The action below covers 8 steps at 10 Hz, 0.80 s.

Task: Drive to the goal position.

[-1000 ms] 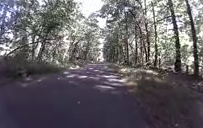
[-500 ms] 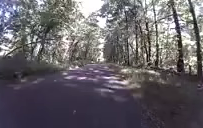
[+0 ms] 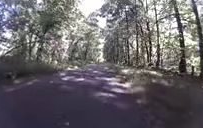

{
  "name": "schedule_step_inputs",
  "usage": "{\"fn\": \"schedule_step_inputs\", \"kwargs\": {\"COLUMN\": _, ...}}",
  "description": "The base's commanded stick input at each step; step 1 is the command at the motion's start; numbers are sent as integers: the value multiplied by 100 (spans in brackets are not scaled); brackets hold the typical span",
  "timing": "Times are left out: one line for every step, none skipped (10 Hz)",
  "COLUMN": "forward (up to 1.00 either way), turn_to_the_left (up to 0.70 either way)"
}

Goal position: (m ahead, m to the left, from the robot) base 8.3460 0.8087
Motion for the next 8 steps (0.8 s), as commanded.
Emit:
{"fn": "schedule_step_inputs", "kwargs": {"forward": 45, "turn_to_the_left": 27}}
{"fn": "schedule_step_inputs", "kwargs": {"forward": 45, "turn_to_the_left": 24}}
{"fn": "schedule_step_inputs", "kwargs": {"forward": 45, "turn_to_the_left": 0}}
{"fn": "schedule_step_inputs", "kwargs": {"forward": 45, "turn_to_the_left": 0}}
{"fn": "schedule_step_inputs", "kwargs": {"forward": 45, "turn_to_the_left": 0}}
{"fn": "schedule_step_inputs", "kwargs": {"forward": 45, "turn_to_the_left": 0}}
{"fn": "schedule_step_inputs", "kwargs": {"forward": 45, "turn_to_the_left": 0}}
{"fn": "schedule_step_inputs", "kwargs": {"forward": 45, "turn_to_the_left": 0}}
